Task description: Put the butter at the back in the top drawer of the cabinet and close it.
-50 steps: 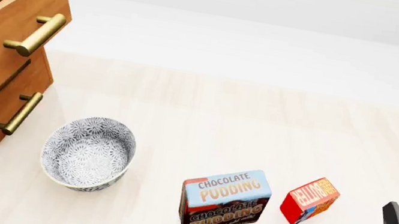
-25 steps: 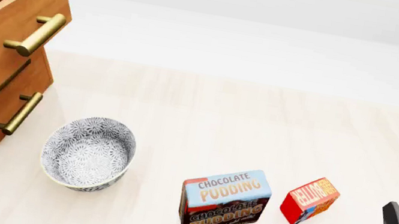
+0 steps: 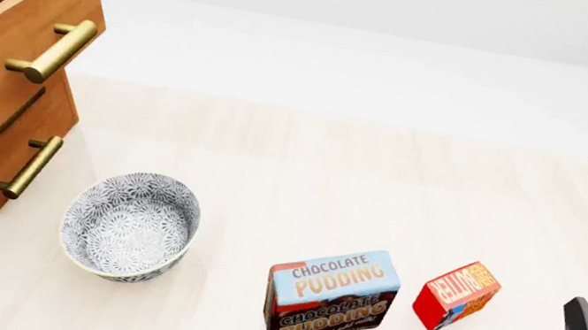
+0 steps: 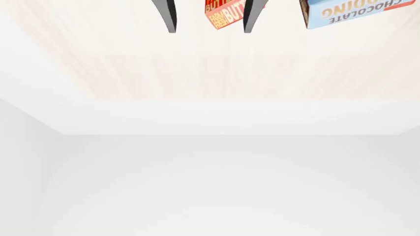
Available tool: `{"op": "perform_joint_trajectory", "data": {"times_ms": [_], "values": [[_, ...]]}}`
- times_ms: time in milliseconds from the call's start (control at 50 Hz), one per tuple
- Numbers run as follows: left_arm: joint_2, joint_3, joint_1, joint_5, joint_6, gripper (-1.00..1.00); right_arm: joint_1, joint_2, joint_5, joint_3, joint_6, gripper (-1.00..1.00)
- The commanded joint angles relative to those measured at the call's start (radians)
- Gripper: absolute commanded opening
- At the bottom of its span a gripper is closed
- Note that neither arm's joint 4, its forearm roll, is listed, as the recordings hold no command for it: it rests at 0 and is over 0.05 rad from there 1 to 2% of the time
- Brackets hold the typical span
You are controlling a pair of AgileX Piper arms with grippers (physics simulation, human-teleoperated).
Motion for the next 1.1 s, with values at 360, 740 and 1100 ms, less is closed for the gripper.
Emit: {"op": "perform_joint_trajectory", "data": {"times_ms": [360,740,1100], "values": [[0.021,0.038,0.033,-0.032,-0.018,1.0,0.0,0.0,0.0,0.0,0.0,1.0],[0.049,0.066,0.051,-0.065,-0.025,1.0,0.0,0.0,0.0,0.0,0.0,1.0],[0.064,0.084,0.054,-0.08,-0.025,1.0,0.0,0.0,0.0,0.0,0.0,1.0]]}}
